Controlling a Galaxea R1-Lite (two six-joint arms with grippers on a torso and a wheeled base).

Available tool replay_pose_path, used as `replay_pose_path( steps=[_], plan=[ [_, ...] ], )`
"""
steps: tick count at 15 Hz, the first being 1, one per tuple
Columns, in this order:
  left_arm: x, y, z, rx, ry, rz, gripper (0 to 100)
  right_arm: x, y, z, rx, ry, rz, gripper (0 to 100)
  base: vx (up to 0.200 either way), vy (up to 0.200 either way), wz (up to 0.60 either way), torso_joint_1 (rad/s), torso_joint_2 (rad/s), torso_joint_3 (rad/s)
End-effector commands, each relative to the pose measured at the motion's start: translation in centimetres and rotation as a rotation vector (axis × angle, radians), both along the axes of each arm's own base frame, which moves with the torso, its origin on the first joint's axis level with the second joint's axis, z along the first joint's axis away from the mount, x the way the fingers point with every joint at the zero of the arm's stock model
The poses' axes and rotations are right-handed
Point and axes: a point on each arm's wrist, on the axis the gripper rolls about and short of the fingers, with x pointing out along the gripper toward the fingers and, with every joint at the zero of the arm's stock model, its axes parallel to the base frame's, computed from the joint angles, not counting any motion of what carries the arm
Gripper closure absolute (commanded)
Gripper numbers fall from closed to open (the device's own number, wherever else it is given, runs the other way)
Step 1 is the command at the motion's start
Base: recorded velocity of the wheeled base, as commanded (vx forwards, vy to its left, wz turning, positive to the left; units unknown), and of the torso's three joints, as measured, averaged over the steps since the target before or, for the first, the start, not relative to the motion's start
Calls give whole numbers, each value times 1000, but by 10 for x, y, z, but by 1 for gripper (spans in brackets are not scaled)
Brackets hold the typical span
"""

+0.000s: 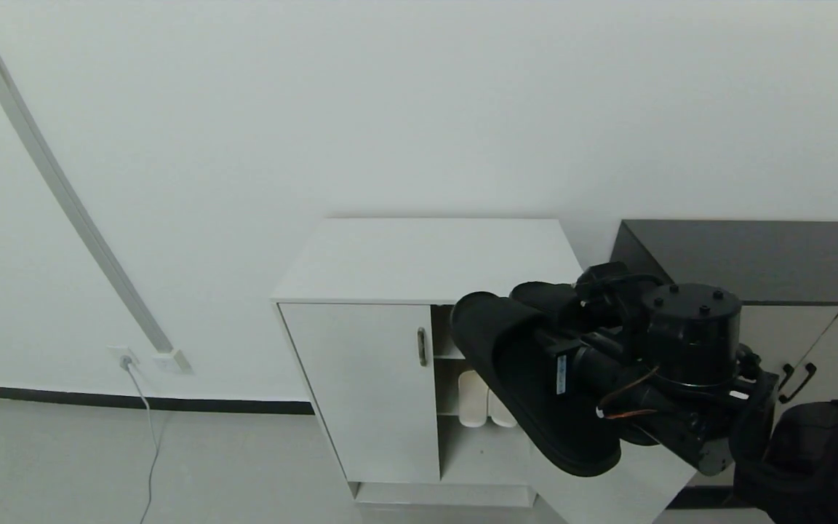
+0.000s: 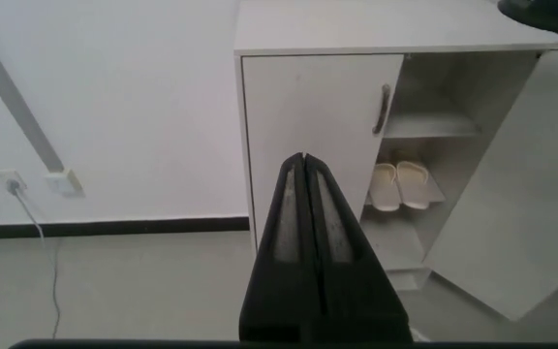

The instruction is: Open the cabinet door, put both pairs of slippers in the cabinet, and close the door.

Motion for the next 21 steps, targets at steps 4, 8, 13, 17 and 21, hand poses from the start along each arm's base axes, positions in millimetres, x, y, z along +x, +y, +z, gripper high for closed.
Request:
replay_pose_path(
  steps=[4,8,13,17,21],
  plan=[
    [0,0,0,0,0,-1,100,-3,-3,-6,-43,-8,12,100,0,0,0,0,0,0],
    [0,0,0,0,0,-1,100,-3,-4,-6,-56,-13,7,100,0,0,-450,2,4,1],
    [0,0,0,0,0,-1,100,-4,-4,-7,-54,-13,14,100,0,0,0,0,0,0],
    [0,0,0,-2,0,-1,100,-5,-2,-10,-53,-13,28,100,0,0,0,0,0,0],
    [0,0,0,-2,0,-1,100,-7,1,-14,-61,0,48,100,0,0,0,0,0,0]
  ],
)
